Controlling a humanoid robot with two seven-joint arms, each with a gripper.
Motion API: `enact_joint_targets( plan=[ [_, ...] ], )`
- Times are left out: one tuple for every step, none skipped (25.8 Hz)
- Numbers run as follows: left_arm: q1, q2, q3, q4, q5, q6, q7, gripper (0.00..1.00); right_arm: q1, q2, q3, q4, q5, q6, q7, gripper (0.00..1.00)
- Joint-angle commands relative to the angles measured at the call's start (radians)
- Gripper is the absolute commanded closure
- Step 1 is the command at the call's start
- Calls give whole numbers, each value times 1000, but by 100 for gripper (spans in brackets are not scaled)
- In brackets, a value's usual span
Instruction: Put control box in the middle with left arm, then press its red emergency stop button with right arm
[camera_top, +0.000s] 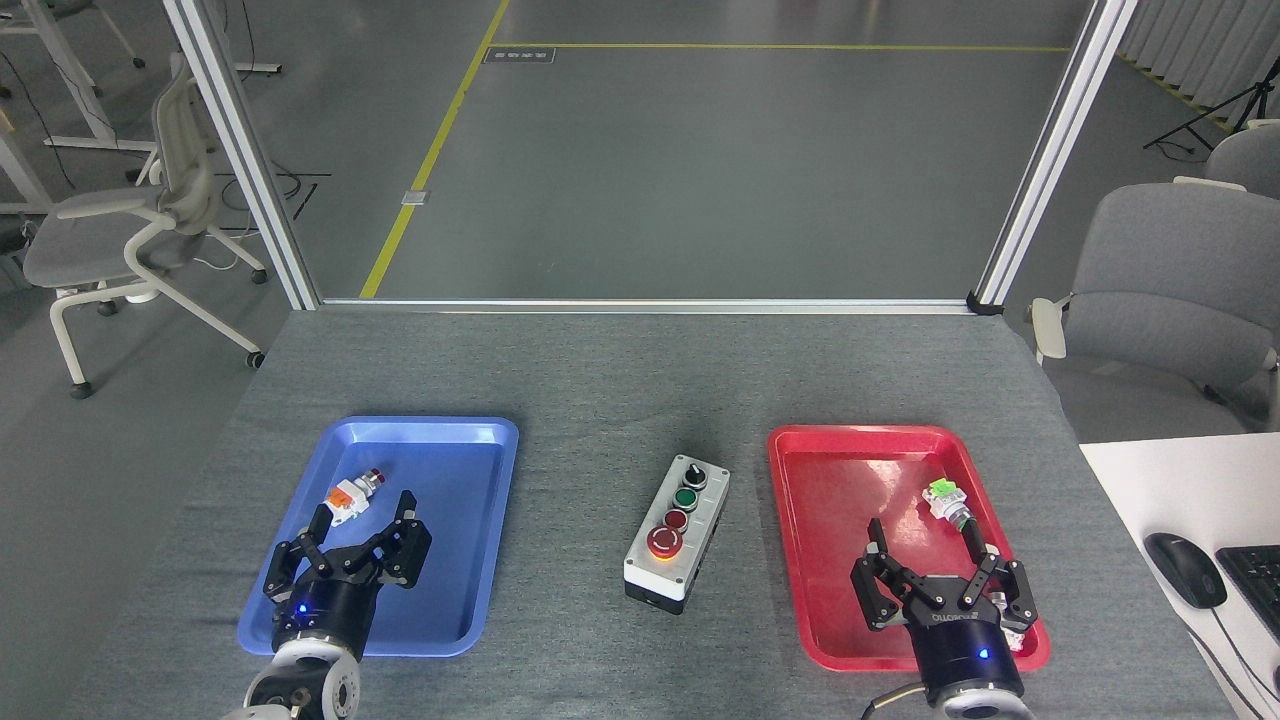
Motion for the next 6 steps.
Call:
enact_joint_targets(
  plan=[
    [0,0,0,0,0,0,0,1,0,6,-1,2,-7,0,-1,1],
    [0,0,0,0,0,-1,0,1,2,6,-1,3,-8,0,-1,1],
    [0,0,0,0,0,0,0,1,2,6,-2,3,-8,0,-1,1],
    [0,0,0,0,0,0,0,1,0,6,-2,6,-7,0,-1,1],
    [0,0,0,0,0,0,0,1,0,8,-2,9,-8,0,-3,1],
    [0,0,0,0,0,0,0,1,0,8,-2,12,-7,2,-1,1]
  ],
)
